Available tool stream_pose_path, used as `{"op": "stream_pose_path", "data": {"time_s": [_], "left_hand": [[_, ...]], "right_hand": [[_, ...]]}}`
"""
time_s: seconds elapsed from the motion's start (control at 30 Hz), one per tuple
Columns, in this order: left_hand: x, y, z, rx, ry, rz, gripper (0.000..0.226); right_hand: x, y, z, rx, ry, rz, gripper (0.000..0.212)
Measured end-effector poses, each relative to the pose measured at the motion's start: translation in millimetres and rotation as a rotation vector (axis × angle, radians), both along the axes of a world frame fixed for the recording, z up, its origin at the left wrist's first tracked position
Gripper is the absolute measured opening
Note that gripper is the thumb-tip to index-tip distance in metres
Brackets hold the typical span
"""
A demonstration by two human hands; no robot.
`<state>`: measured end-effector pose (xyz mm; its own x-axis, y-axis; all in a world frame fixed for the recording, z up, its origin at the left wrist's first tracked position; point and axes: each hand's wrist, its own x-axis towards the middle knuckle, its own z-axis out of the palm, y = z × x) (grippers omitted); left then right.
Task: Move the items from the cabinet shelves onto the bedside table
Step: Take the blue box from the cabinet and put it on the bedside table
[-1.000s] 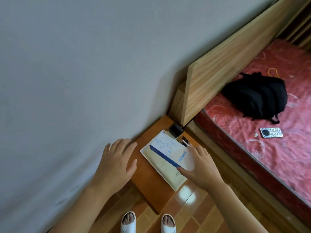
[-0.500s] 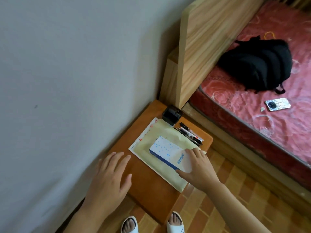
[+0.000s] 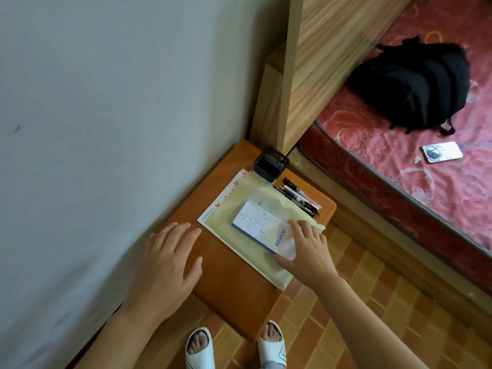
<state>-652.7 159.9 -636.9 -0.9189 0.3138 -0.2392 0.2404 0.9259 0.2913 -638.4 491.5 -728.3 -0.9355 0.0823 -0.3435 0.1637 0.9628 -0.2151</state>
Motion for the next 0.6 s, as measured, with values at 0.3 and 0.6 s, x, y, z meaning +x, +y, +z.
{"op": "stream_pose_path", "data": {"time_s": [0.3,0.6], "left_hand": [[-3.1,5.8,73.9,0.024,0.062,0.0,0.056],[4.9,43.2,223.7,0.105,0.183,0.014,0.055]], "right_hand": [[1.7,13.1,89.1,0.075,0.055,0.019,0.092],[21.9,33.1,268.7,0.013,0.067,0.029,0.084]]}}
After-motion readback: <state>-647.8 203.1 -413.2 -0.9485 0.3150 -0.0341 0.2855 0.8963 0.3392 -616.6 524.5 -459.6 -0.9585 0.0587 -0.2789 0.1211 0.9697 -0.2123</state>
